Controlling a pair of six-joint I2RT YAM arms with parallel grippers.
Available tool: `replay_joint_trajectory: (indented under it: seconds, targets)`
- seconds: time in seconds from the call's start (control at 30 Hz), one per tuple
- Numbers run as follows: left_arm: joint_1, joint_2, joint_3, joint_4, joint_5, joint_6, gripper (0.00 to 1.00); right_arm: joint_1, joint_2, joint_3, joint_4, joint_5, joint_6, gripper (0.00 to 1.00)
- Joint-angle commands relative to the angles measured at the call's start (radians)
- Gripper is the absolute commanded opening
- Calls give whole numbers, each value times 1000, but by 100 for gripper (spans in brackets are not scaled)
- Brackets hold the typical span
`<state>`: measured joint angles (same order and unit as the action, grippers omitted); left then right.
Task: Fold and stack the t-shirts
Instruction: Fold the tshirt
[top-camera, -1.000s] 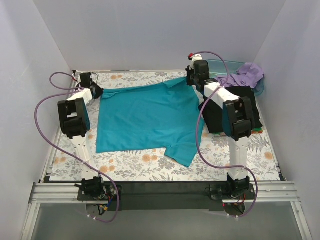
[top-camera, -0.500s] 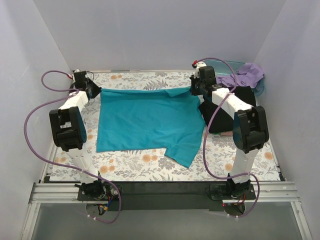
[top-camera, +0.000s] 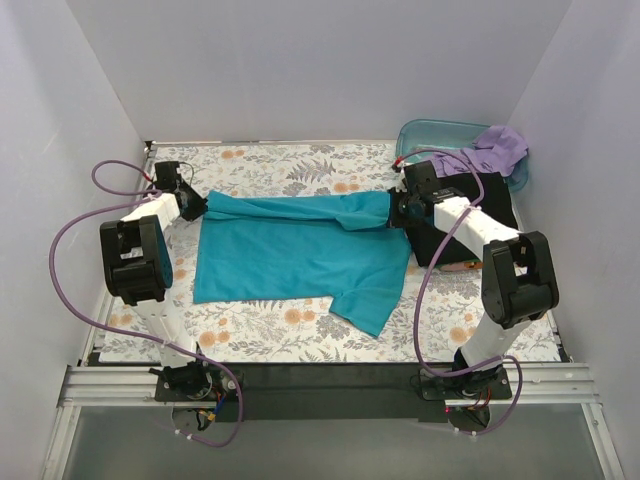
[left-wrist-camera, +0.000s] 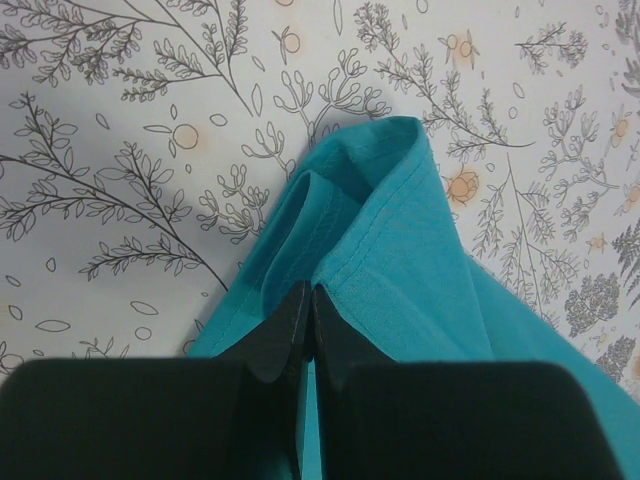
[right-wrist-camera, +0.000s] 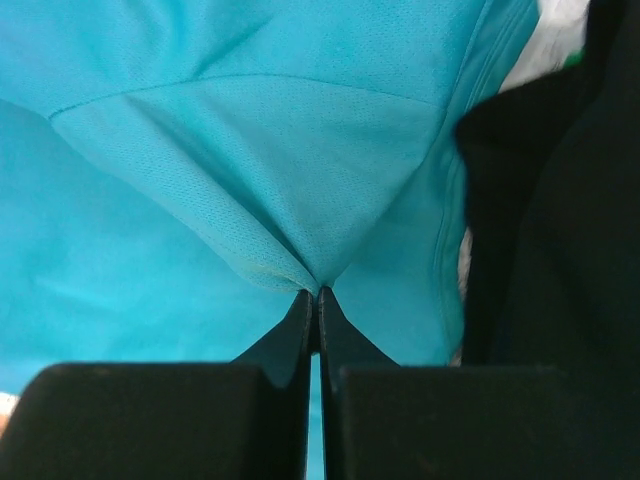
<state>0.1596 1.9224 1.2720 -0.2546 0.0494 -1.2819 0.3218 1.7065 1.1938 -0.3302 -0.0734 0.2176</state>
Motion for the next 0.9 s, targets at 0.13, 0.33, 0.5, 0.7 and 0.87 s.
replay_joint_trajectory:
  seconds: [0.13,0.33,0.5,0.7,0.87]
  targets:
    - [0,-86,7,-83,-89,10,7,14,-8,-72,-33,-58,39,11]
    - [0,-111,67,-198,-128,-19,75,20,-56,-74,-47,-98,-21,69]
    - [0,-215,76,-218,-102,-39,95,26,-175,-53,-47,-160,-73,98]
    - [-8,-220,67,-138,107,-74,96,60,-104,32,-20,-219,-92,98]
    - [-58,-107,116,-80,178,-73,97,190,36,185,-12,-234,-181,98]
